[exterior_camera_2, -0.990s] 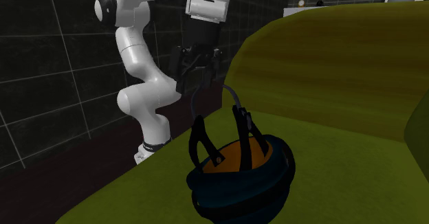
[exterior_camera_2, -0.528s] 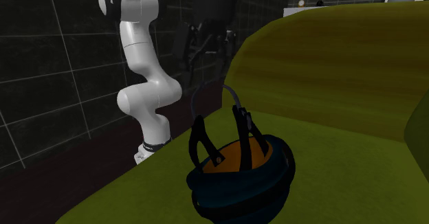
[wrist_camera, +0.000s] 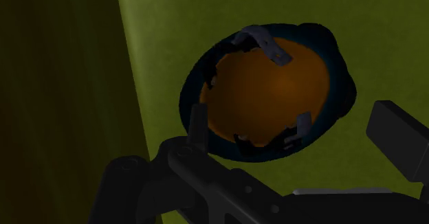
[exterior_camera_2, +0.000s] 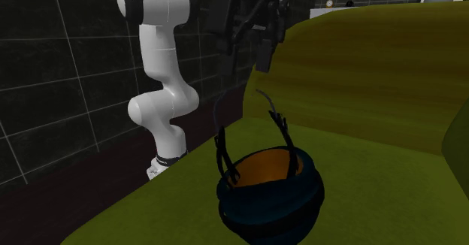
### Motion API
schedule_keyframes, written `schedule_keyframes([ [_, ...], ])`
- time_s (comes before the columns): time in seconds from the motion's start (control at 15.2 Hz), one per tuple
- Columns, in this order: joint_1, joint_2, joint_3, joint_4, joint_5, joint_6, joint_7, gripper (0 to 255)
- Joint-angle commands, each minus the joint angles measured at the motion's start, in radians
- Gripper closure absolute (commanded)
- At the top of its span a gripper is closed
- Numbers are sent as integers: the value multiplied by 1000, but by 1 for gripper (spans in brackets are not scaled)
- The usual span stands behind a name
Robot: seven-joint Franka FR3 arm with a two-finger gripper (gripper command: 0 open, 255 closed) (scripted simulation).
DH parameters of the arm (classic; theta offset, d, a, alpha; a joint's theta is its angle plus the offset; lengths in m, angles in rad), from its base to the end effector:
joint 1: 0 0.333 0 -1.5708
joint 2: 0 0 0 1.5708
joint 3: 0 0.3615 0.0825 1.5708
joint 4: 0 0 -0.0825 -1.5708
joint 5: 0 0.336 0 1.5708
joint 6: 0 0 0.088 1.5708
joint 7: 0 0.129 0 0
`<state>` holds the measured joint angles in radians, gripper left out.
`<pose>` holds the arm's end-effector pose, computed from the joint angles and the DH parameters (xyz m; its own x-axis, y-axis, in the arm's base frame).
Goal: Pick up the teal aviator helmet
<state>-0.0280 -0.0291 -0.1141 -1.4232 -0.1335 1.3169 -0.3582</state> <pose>0.4582 -0.0865 0.7028 0.9769 0.1801 -0.1152 0.1911 -0.9771 0.0933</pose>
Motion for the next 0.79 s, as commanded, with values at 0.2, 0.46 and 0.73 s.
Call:
schedule_keyframes([
  [0.2,-3,9,-3,-33,3,45,-7,0],
  [0.46,-2,-12,-3,-109,2,99,1,0],
  [0.73,-3,-13,-3,-108,2,97,0,255],
])
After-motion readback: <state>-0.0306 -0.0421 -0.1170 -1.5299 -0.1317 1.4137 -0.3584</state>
